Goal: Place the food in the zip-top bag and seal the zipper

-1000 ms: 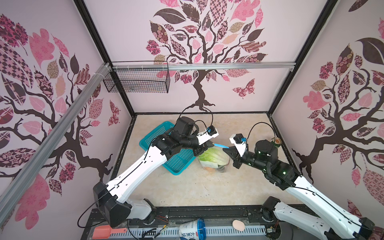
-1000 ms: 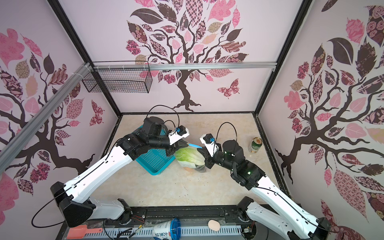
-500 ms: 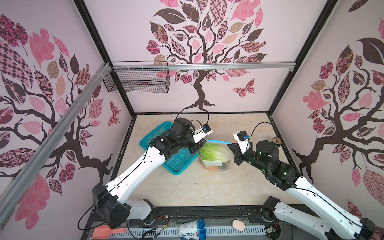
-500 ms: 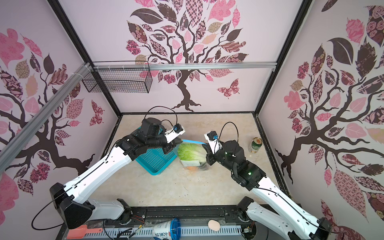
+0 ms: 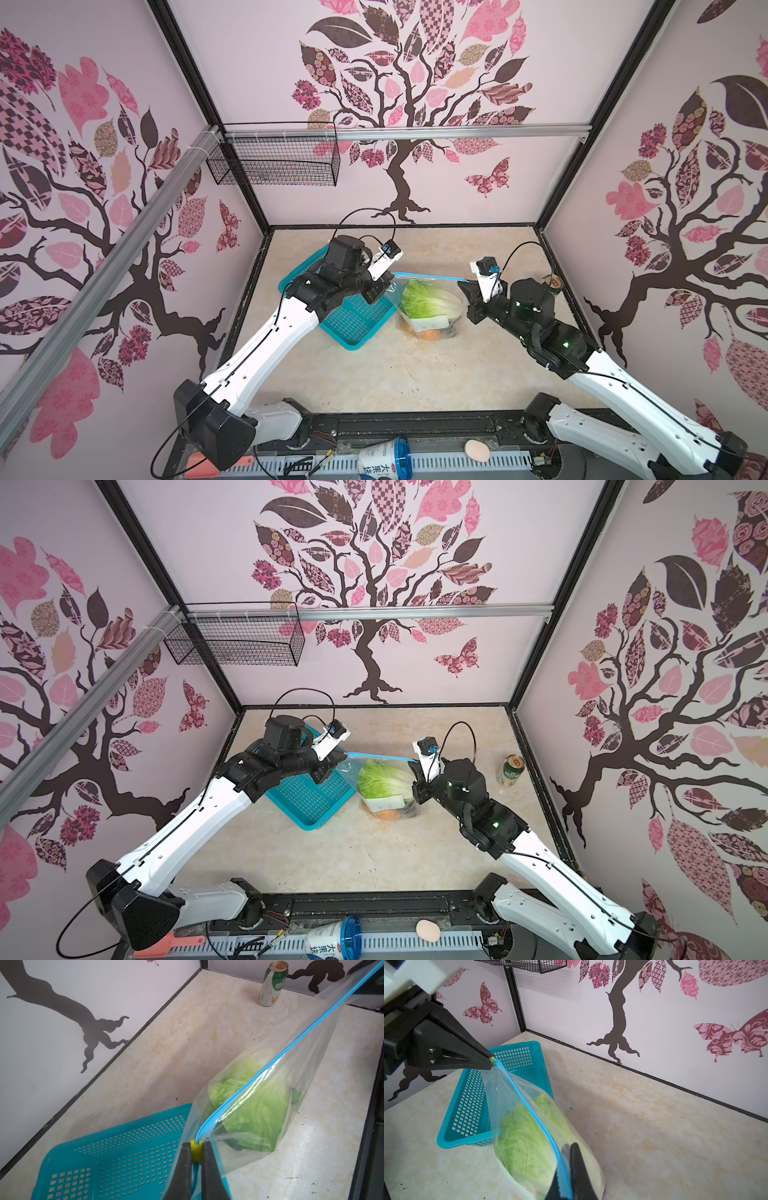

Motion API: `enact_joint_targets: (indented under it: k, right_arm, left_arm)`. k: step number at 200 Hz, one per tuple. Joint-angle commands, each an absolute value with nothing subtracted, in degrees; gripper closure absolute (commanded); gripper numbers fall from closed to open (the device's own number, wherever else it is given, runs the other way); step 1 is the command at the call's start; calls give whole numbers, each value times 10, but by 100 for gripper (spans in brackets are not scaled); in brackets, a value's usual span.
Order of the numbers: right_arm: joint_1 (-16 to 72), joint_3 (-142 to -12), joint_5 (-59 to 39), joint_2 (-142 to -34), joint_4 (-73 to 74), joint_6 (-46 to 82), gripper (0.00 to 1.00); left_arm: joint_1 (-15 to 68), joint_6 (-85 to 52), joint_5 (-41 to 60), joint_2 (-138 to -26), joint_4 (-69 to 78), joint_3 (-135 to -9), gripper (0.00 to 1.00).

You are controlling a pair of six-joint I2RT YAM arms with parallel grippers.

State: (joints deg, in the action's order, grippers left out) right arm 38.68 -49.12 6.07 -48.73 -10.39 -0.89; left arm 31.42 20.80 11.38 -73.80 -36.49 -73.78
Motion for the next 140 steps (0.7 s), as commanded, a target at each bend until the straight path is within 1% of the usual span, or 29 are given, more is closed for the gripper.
enact_joint_targets:
  k: [1, 23, 62, 140]
  right_arm:
    - [366, -512, 111, -483, -86, 7, 100]
    - [345, -511, 107, -485, -84, 13, 100]
    - [285, -507, 64, -492, -83, 32, 100]
    - [253, -503, 63, -501, -78, 38, 100]
  left_arm:
    - [292, 198, 48, -724, -390, -716, 100]
    - [289, 199, 48, -722, -389, -710, 100]
    - [280, 198, 51, -721, -389, -708, 100]
    - [275, 196, 37, -719, -390, -707, 99]
